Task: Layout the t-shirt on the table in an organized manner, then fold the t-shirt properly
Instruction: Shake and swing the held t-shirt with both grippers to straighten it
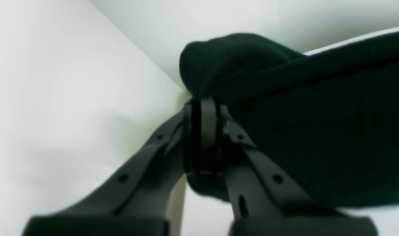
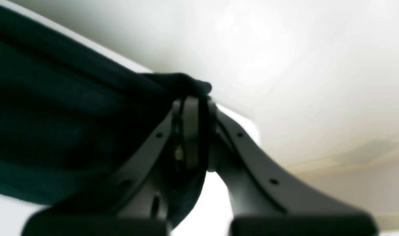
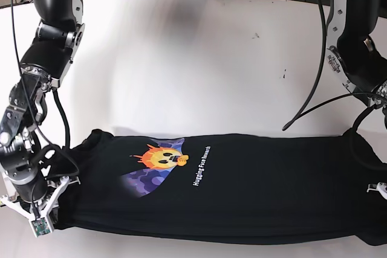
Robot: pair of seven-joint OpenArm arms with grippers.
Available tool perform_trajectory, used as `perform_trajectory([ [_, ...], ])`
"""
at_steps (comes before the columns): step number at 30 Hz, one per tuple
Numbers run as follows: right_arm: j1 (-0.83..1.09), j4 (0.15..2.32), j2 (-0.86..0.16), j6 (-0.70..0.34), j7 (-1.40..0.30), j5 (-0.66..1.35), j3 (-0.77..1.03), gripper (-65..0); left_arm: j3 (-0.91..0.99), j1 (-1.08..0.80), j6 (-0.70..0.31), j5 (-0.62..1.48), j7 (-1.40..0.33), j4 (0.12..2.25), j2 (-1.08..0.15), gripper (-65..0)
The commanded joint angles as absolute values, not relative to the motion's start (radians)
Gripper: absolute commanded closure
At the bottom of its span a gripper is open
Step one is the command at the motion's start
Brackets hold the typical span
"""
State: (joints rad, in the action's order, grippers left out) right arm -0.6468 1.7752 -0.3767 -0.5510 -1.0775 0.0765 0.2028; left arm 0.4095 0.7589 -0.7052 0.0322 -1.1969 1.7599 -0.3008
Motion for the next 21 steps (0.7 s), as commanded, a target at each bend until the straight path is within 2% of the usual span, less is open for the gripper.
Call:
perform_trajectory([
  [1, -0.759, 1.724, -0.395, -0.542, -1.05, 0.056, 0.171, 0.0, 0.403, 0.828, -0.698, 0.018, -1.133, 1.748, -0.295, 0.0],
  [7, -0.929, 1.609, -0.395, -0.541, -1.049, 0.056, 0.142, 0.0, 0.403, 0.966, -0.698, 0.016, -1.119, 1.679, -0.298, 0.0],
  [13, -1.168, 1.46, -0.42, -0.542, -1.049, 0.056, 0.079, 0.0, 0.398, 1.188, -0.698, 0.016, -1.119, 1.6, -0.305, 0.0],
  [21, -1.363, 1.394, -0.438, -0.542, -1.049, 0.061, 0.027, 0.0, 0.325, 1.445, -0.698, 0.021, -1.118, 1.475, -0.334, 0.0],
])
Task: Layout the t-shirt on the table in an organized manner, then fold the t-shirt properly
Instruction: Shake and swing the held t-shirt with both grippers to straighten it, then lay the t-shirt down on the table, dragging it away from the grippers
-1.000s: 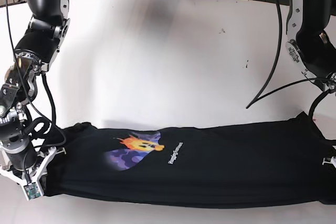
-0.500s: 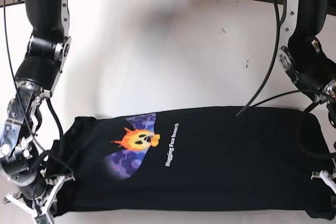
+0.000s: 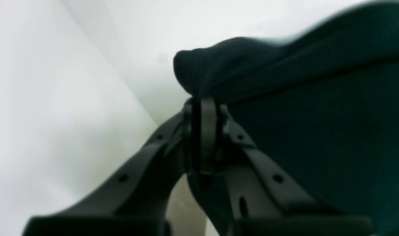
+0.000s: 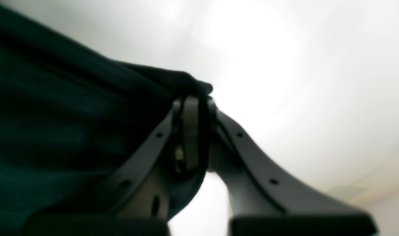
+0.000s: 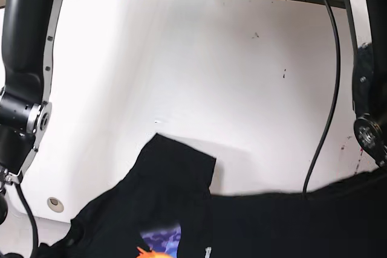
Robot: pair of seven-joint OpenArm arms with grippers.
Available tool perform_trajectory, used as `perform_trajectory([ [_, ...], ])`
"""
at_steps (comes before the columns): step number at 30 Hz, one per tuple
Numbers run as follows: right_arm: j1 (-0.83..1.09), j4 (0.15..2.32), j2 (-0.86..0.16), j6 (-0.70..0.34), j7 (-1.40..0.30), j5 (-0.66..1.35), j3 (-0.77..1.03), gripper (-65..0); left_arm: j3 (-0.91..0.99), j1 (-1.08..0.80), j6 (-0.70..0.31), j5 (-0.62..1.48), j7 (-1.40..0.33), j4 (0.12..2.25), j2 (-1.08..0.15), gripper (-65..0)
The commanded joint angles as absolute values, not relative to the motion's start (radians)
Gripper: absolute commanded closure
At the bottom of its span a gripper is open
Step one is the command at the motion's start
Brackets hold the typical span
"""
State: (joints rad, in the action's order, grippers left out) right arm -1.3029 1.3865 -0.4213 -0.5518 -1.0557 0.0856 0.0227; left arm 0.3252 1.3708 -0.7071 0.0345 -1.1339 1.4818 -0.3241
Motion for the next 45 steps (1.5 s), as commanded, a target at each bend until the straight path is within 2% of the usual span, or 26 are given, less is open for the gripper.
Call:
perform_trajectory([
  [1, -1.374, 1.394, -0.438, -0.542, -1.049, 0.059, 0.027, 0.0, 0.325, 1.468, -0.698, 0.021, -1.118, 1.466, -0.332, 0.0],
  [8, -1.389, 1.409, -0.464, -0.544, -1.056, 0.067, 0.025, 0.0, 0.321, 1.515, -0.698, 0.022, -1.124, 1.448, -0.328, 0.0],
  [17, -1.25, 1.531, -0.492, -0.582, -1.092, 0.067, 0.035, 0.0, 0.338, 1.397, -0.698, 0.024, -1.198, 1.526, -0.328, 0.0],
  [27, -0.891, 1.748, -0.484, -0.634, -1.135, 0.067, 0.196, 0.0, 0.38, 1.09, -0.698, 0.025, -1.268, 1.728, -0.326, 0.0],
  [30, -0.73, 1.804, -0.463, -0.667, -1.124, 0.067, 0.257, 0.0, 0.429, 0.951, -0.698, 0.025, -1.273, 1.791, -0.325, 0.0],
  [37, -0.381, 1.845, -0.341, -0.698, -0.995, 0.056, 0.438, 0.0, 0.53, 0.633, -0.698, 0.025, -1.273, 1.893, -0.285, 0.0],
  [45, -0.122, 1.845, -0.265, -0.698, -0.894, 0.064, 0.495, 0.0, 0.661, 0.308, -0.698, 0.025, -1.234, 1.942, -0.234, 0.0],
])
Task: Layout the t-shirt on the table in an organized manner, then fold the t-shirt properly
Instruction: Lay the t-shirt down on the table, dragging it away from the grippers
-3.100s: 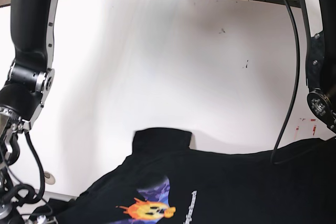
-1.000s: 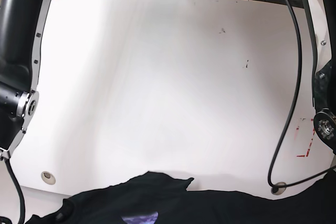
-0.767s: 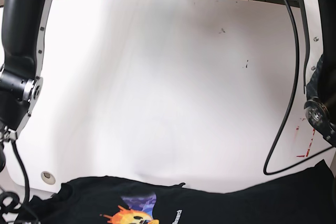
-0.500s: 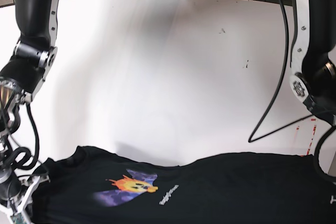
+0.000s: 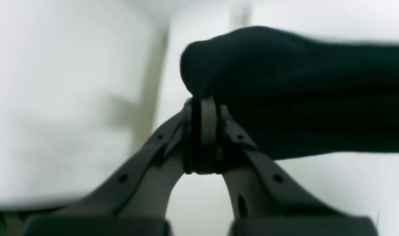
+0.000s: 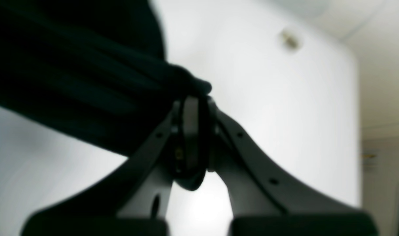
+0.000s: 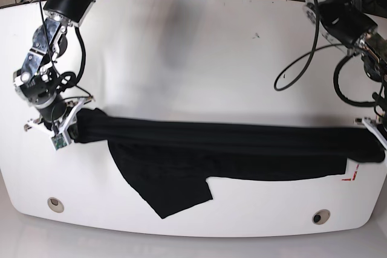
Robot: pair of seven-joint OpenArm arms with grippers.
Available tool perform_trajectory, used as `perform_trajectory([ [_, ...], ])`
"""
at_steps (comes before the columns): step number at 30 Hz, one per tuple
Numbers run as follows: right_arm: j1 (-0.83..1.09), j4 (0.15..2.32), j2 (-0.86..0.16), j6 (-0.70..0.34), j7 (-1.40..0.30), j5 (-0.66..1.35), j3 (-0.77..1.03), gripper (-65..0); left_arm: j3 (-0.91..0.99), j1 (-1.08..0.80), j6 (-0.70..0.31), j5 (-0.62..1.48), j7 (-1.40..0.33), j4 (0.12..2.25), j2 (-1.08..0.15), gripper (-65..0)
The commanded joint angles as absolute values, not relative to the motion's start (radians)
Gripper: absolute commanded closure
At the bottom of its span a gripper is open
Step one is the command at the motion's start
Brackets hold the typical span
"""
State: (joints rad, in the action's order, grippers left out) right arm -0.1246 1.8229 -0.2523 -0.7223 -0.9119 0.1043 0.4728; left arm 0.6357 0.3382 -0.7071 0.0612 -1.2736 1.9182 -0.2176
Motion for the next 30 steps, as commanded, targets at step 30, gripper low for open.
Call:
perform_trajectory([
  [30, 0.151, 1.888, -0.173, -0.698, -0.891, 0.064, 0.532, 0.0, 0.803, -0.147, -0.698, 0.024, -1.073, 1.92, -0.176, 0.0],
])
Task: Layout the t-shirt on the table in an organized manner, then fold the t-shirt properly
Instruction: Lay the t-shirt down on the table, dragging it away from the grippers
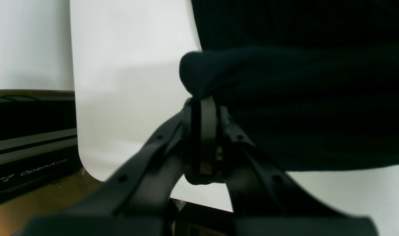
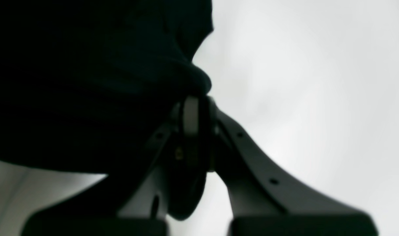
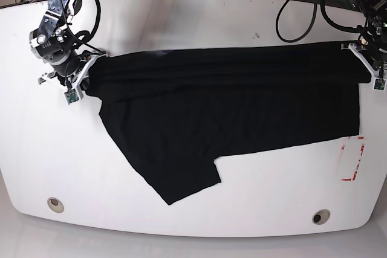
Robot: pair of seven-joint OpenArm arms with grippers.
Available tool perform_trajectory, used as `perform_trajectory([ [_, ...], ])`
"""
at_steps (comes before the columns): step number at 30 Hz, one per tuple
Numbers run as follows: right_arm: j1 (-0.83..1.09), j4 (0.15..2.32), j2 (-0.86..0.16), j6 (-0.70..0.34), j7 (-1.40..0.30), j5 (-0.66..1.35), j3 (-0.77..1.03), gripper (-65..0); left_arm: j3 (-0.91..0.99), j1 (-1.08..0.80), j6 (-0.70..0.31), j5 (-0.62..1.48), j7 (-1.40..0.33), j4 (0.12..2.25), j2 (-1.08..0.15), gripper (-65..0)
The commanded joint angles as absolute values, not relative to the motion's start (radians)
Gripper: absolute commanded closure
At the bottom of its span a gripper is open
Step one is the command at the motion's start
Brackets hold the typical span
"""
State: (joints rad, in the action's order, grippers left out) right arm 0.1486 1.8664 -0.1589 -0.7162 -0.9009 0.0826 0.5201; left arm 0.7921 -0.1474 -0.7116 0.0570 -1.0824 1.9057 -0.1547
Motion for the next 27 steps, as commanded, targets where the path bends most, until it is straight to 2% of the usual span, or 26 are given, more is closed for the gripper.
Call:
perform_trajectory([
  [1, 0.162, 1.888, -0.165, -0.698, -0.891, 0.065, 0.53, 0.0, 0.803, -0.157, -0.698, 0.024, -1.073, 1.92, -0.177, 0.0],
  [15, 0.252, 1.886, -0.094, -0.698, -0.891, 0.058, 0.532, 0.0, 0.805, -0.28, -0.698, 0.024, -1.073, 1.92, -0.17, 0.0],
  [27, 0.314, 1.885, -0.099, -0.698, -0.891, 0.056, 0.533, 0.0, 0.806, -0.349, -0.698, 0.022, -1.072, 1.919, -0.176, 0.0],
])
